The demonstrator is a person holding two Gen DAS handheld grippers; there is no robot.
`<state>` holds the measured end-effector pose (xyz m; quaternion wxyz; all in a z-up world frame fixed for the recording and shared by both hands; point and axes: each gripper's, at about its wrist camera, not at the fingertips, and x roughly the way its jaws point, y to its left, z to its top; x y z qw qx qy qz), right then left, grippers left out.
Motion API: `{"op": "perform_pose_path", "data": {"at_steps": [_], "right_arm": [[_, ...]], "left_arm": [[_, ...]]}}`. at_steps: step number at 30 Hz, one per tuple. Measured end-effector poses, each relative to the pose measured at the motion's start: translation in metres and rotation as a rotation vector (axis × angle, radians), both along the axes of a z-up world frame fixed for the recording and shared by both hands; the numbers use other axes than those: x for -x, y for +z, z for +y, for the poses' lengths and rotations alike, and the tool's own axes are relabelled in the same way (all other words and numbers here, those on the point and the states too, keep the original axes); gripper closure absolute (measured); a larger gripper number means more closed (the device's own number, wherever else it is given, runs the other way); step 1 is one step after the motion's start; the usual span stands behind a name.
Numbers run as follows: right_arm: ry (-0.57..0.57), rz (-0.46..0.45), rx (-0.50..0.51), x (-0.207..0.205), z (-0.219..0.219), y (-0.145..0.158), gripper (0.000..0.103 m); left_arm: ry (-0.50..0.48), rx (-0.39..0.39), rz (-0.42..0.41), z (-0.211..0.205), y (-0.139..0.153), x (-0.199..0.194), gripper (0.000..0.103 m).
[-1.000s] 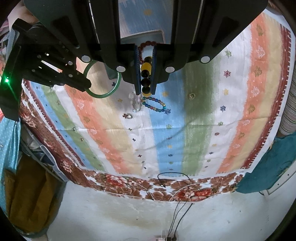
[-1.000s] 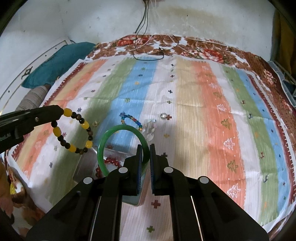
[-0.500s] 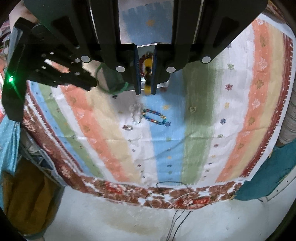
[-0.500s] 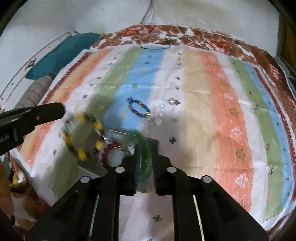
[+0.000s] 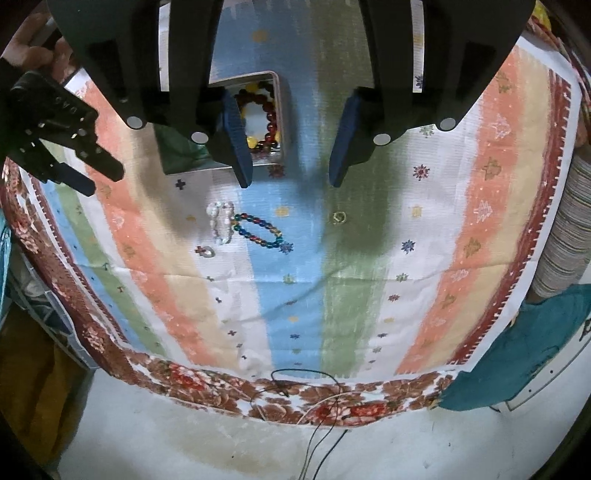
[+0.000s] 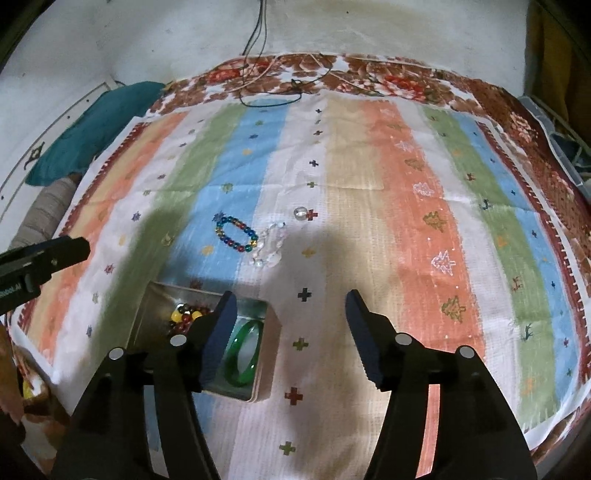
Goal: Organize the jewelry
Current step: 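Lower both pieces into the tin and open both tools, then move the open left tool toward the gold ring while the right tool approaches the silver ring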
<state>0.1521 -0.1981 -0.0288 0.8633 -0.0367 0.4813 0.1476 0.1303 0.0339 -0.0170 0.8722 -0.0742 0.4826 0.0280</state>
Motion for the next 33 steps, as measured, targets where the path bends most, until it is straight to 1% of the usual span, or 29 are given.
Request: {"op": "perform_pose_path", "data": {"at_steps": [4, 10, 16, 21, 25, 28, 33], "right_arm": [[-0.004, 0.012, 0.0, -0.008, 0.0, -0.002, 0.035], [-0.013, 0.015, -0.002, -0.02, 0.0, -0.002, 0.034], [-0.054, 0.028, -0.016, -0.04, -0.006, -0.005, 0.034], [-0.053, 0.041, 0.01, -0.052, 0.0, -0.012, 0.034], [-0.056, 0.05, 0.0, -0.065, 0.006, -0.016, 0.034], [-0.065, 0.068, -0.007, -0.074, 0.009, -0.022, 0.034], [-0.065, 0.078, 0.014, -0.085, 0.015, -0.031, 0.034]], "left_arm": [[0.029, -0.007, 0.024, 0.012, -0.006, -0.007, 0.049], [0.066, -0.011, 0.055, 0.028, -0.014, -0.019, 0.043], [0.069, -0.014, 0.083, 0.031, -0.026, -0.033, 0.041], [0.066, -0.034, 0.098, 0.031, -0.036, -0.046, 0.04], [0.045, -0.017, 0.13, 0.03, -0.046, -0.056, 0.04], [0.044, -0.019, 0.131, 0.03, -0.048, -0.061, 0.04], [0.043, -0.02, 0.143, 0.03, -0.054, -0.071, 0.039]]}}
